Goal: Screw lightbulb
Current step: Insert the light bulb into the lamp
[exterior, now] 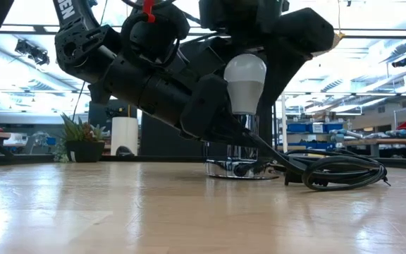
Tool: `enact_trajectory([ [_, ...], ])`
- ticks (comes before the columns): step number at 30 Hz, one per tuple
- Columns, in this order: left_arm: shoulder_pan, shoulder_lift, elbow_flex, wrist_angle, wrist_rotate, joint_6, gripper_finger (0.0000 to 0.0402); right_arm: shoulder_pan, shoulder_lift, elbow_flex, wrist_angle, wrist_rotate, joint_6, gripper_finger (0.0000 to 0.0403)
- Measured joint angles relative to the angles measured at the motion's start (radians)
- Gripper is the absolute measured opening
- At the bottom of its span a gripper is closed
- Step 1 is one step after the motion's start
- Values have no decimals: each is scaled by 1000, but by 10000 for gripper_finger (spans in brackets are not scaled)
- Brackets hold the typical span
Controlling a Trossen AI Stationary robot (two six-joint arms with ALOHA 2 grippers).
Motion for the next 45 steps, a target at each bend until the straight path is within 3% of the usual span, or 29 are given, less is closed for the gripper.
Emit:
enact_trajectory([
  [9,4,0,0,1,1,-3,195,-1,0,0,26,-3,10,355],
  [23,5,0,0,0,-8,-6,195,-3,1,0,22,-10,116,254],
  [32,2,0,0,1,-13,-8,195,-30,1,0,18,-17,178,277],
  [40,-3,0,0,4,-8,38,195,-76,1,0,26,-124,208,254],
  [45,-3,0,0,4,-18,42,195,-80,1,-1,33,-123,263,273],
])
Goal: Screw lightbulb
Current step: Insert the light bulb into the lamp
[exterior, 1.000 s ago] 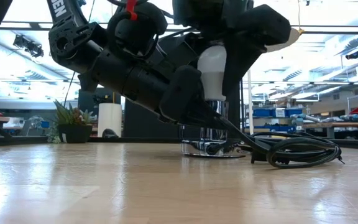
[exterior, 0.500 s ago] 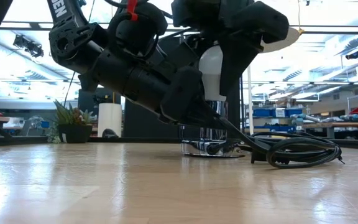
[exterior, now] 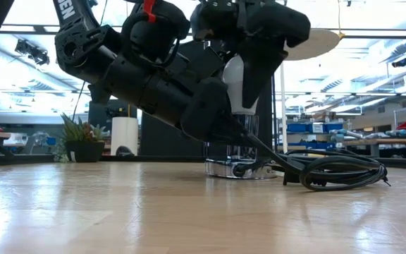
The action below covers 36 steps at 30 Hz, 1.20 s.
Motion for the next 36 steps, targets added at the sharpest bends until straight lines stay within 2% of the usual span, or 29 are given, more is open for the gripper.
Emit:
enact_trajectory([
  [4,0,0,0,1,-5,-1,195,-6,0,0,2,2,78,277],
  [9,-1,0,0,1,-24,-24,195,-12,0,0,1,9,212,263],
  [19,-40,1,-1,1,-146,-31,195,-13,0,0,3,61,473,276],
  [30,-61,1,-3,7,-271,-46,195,-15,-2,0,5,89,756,268],
  [36,-68,2,-4,26,-331,-74,195,-19,-4,0,12,165,891,271],
])
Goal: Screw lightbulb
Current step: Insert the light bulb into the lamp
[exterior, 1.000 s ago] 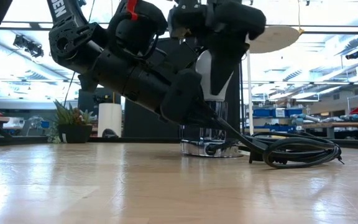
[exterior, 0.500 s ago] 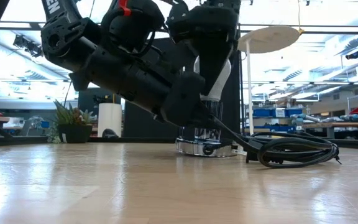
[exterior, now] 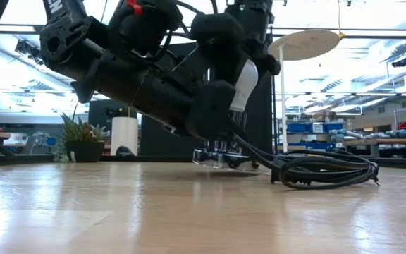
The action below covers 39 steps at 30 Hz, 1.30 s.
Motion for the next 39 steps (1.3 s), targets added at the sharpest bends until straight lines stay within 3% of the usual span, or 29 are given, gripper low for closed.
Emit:
enact_trajectory([
  [6,-4,0,0,-5,-15,-2,195,-8,1,0,9,-7,-30,271],
  [10,-5,0,0,-8,-9,1,195,-9,2,0,21,-1,-182,285],
  [15,-7,0,1,-13,2,6,195,10,4,0,36,-5,-382,319],
  [23,-5,0,4,-22,5,-3,195,12,5,1,52,-53,-495,394],
  [39,-5,-5,8,-25,6,-8,195,26,3,88,2,-49,-769,397],
])
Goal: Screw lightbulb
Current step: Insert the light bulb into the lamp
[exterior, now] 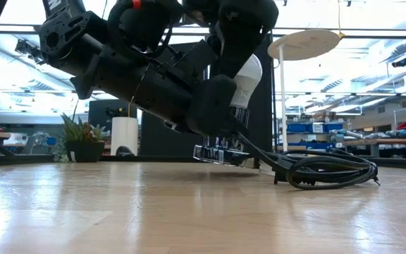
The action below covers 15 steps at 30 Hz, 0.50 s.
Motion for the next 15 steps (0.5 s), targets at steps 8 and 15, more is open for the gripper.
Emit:
enact_trajectory([
  [8,0,0,0,-5,1,-17,195,0,-1,45,-80,-10,-15,399],
  [15,0,1,-2,-8,21,5,195,21,-2,51,-118,-24,-150,398],
])
